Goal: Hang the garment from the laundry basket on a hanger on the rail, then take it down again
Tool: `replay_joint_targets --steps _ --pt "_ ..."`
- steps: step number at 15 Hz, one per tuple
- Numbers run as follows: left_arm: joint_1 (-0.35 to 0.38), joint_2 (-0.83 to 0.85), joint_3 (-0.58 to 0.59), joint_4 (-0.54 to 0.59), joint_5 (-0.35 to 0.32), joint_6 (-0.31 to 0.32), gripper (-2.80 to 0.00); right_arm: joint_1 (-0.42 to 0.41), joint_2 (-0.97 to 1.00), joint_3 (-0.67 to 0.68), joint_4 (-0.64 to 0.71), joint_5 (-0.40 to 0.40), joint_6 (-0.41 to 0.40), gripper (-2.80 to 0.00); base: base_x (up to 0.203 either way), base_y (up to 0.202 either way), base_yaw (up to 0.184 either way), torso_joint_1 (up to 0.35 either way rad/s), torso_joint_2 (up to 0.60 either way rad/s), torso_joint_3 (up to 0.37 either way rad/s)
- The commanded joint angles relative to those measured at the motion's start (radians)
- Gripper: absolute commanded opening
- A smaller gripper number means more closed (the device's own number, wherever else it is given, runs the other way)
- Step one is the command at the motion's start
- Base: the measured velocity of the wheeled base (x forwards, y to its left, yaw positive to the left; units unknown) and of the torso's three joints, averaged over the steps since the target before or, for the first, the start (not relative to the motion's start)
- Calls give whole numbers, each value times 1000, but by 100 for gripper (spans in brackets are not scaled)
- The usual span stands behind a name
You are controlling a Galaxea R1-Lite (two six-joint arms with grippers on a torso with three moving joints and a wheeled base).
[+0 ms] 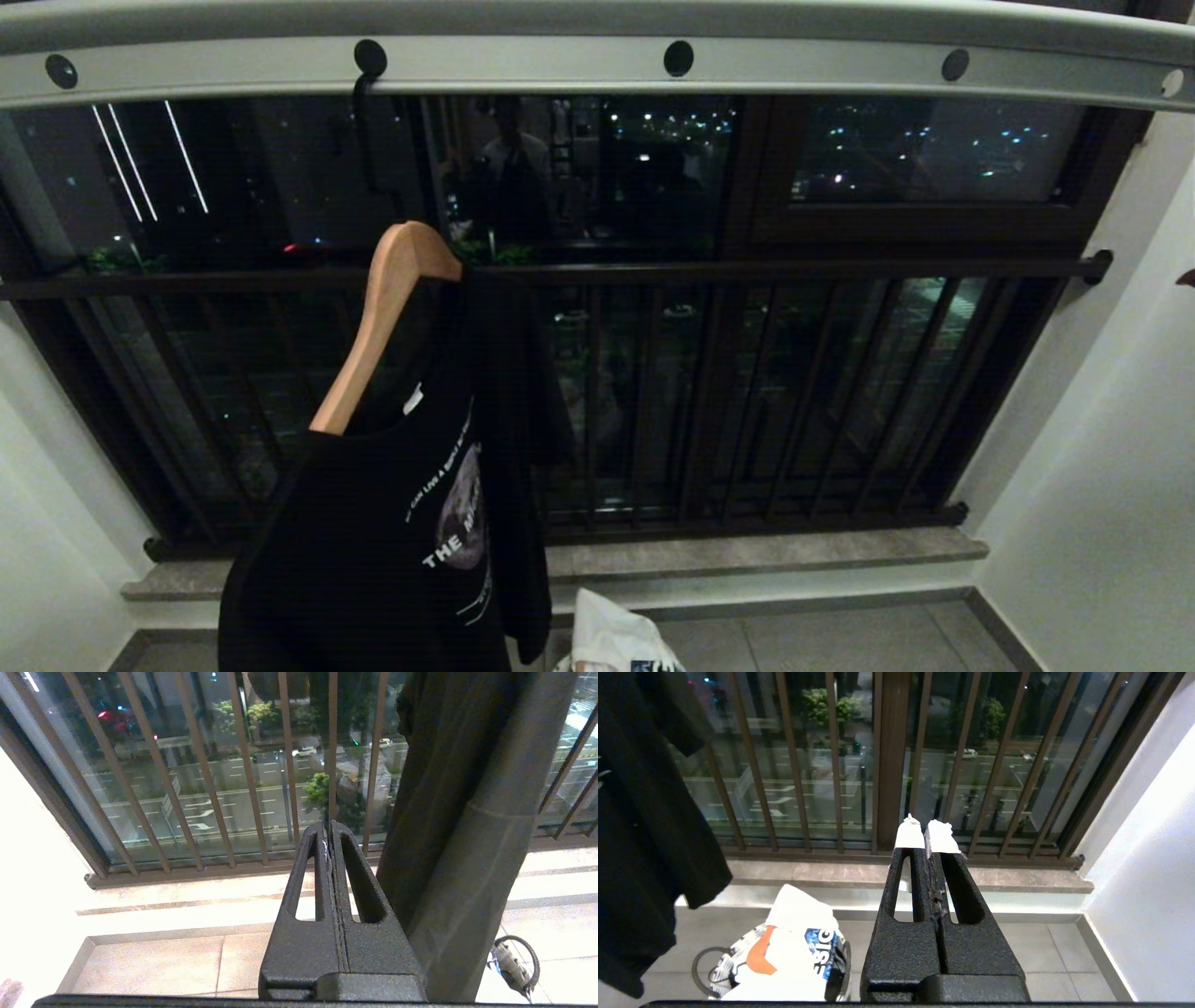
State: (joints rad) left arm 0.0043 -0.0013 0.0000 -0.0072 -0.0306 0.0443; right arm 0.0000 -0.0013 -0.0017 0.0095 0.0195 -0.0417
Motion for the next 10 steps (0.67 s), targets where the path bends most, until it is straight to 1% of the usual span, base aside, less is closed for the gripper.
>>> replay_joint_targets --steps 1,10 --pt "0 0 2 0 0 0 -280 0 1 0 0 0 -1 -280 0 0 0 56 -147 -44" --pt "0 0 3 0 0 0 -280 0 1 0 0 0 0 -280 0 0 0 0 4 1"
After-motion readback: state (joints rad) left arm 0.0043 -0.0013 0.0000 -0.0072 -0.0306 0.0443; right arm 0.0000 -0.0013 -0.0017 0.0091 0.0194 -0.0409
